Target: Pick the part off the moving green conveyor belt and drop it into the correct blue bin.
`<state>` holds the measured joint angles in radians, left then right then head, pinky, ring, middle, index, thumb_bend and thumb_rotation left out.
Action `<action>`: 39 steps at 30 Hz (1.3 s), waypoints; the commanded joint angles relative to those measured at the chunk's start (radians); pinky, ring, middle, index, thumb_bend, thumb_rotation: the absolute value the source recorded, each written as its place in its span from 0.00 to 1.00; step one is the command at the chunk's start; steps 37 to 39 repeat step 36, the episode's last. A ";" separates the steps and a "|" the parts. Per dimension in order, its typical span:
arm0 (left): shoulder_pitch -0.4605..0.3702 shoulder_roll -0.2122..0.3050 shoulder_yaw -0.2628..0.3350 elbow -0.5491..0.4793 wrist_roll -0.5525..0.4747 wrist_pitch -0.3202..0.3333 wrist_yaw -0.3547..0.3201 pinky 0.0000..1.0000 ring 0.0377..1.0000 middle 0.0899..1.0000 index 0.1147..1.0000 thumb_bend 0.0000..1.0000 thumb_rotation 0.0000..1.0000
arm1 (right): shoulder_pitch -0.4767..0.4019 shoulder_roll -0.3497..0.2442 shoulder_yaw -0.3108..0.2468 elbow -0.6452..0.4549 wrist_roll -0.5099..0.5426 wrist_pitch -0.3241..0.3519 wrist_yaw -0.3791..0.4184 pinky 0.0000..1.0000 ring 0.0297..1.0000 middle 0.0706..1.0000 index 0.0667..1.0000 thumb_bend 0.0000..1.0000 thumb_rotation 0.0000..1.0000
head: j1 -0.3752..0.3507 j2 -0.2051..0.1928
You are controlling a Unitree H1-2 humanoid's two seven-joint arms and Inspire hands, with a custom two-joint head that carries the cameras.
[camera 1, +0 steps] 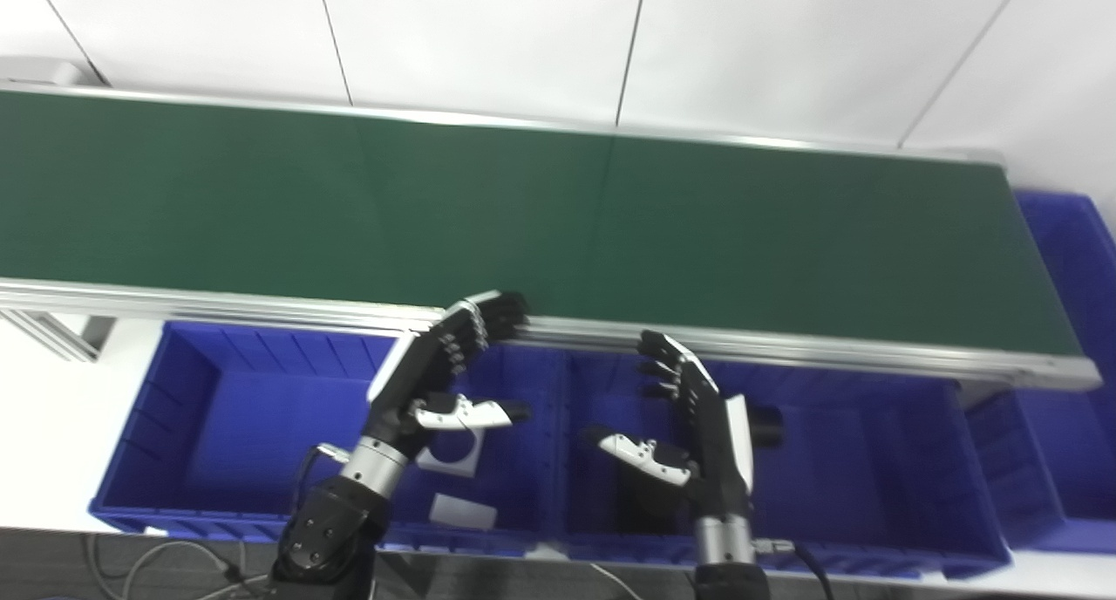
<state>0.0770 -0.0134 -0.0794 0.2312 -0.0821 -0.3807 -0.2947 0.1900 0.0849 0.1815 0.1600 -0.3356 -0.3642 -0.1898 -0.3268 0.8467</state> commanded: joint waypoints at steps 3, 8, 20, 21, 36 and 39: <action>-0.001 -0.017 -0.004 -0.008 0.008 -0.017 0.042 0.87 0.86 0.87 0.82 0.78 0.02 | 0.006 0.014 -0.013 -0.045 -0.004 0.010 -0.018 0.62 0.72 0.77 0.78 0.68 0.11 | 0.019 0.007; 0.010 -0.023 -0.018 -0.014 0.020 0.012 0.067 0.88 0.86 0.89 0.85 0.78 0.02 | 0.010 0.007 -0.024 -0.053 0.004 0.011 -0.012 0.61 0.73 0.77 0.78 0.69 0.16 | 0.042 0.021; 0.029 -0.014 -0.046 -0.023 0.130 -0.010 0.137 0.80 0.80 0.81 0.78 0.78 0.00 | 0.011 -0.001 -0.031 -0.053 0.004 0.001 -0.010 0.60 0.72 0.76 0.78 0.69 0.13 | 0.049 0.026; 0.034 -0.011 -0.047 -0.034 0.140 -0.010 0.142 0.79 0.79 0.80 0.76 0.79 0.00 | 0.013 -0.001 -0.031 -0.061 0.004 0.010 -0.008 0.60 0.72 0.76 0.78 0.69 0.13 | 0.050 0.027; 0.041 0.027 -0.021 -0.075 0.050 0.057 0.119 0.76 0.73 0.75 0.72 0.76 0.00 | 0.020 -0.016 -0.036 -0.073 0.015 0.016 -0.003 0.61 0.73 0.76 0.78 0.69 0.07 | 0.069 0.030; 0.041 0.027 -0.021 -0.075 0.050 0.057 0.119 0.76 0.73 0.75 0.72 0.76 0.00 | 0.020 -0.016 -0.036 -0.073 0.015 0.016 -0.003 0.61 0.73 0.76 0.78 0.69 0.07 | 0.069 0.030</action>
